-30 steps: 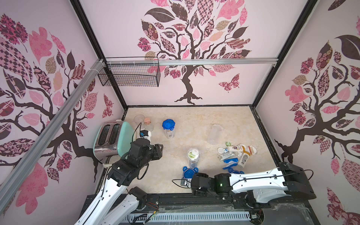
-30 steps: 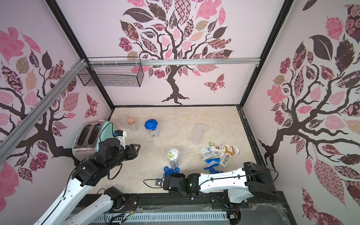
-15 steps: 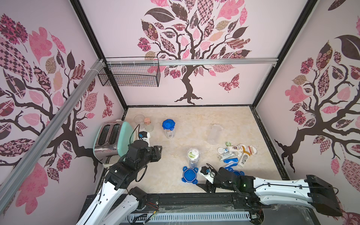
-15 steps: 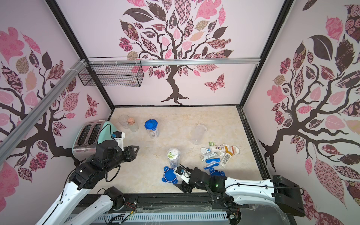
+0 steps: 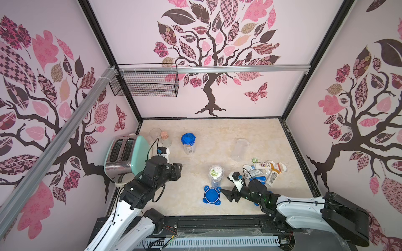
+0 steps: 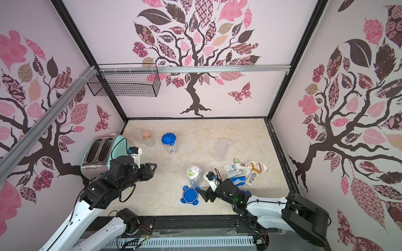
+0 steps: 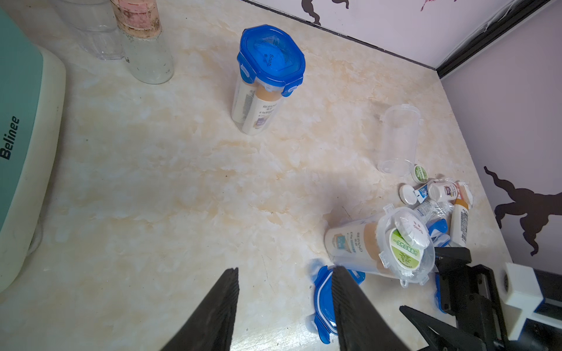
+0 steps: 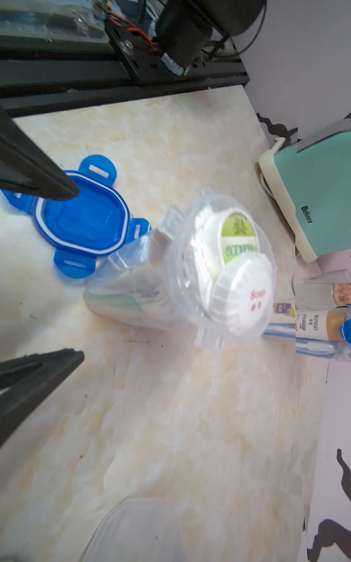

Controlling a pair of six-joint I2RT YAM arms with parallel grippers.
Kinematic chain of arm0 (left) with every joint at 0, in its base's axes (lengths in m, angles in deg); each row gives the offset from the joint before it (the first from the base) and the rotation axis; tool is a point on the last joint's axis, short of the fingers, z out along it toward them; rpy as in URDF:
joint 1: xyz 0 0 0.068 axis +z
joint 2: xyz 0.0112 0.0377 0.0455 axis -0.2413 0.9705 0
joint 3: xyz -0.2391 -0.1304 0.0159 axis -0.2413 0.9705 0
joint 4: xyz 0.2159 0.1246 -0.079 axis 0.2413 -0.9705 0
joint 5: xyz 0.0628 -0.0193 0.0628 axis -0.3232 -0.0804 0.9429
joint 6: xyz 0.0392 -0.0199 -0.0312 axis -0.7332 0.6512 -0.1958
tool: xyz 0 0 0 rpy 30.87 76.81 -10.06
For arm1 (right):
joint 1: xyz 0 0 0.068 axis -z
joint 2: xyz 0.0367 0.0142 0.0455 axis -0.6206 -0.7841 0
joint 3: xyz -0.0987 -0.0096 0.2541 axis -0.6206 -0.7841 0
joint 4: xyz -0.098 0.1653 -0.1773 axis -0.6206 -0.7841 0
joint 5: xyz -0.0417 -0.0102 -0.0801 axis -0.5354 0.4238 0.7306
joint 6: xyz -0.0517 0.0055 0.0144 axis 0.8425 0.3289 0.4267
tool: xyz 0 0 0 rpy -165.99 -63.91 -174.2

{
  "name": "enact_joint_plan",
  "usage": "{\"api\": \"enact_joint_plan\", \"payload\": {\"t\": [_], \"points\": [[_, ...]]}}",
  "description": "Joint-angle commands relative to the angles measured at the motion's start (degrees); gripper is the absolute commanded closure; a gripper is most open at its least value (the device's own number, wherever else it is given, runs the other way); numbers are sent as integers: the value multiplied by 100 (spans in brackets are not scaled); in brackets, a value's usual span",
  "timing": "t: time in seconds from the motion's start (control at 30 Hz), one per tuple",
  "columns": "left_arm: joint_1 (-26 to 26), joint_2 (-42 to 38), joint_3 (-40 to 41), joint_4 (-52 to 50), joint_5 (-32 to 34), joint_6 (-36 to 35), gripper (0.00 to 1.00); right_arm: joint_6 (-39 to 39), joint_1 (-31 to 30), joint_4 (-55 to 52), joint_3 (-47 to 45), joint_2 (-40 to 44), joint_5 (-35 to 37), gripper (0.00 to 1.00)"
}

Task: Take out toiletry kits
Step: Pick up the container from the center of the board.

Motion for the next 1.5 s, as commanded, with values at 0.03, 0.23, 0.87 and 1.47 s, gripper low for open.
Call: {"api": "enact_joint_plan", "payload": {"t": [0.03, 0.23, 0.87, 1.47], "points": [[49, -32, 46, 60, -23, -69, 47, 287, 16, 1477, 192, -972, -293, 10], [45, -55, 83, 57, -25, -52, 46, 407, 11, 2331, 424, -1983, -264, 8], [46, 72, 57, 44, -10, -73, 46, 576, 51, 3854, 1114, -3906, -10, 4], [44, 179, 31, 47, 10, -109, 46, 129, 216, 2539, 1517, -3170, -260, 29]]}}
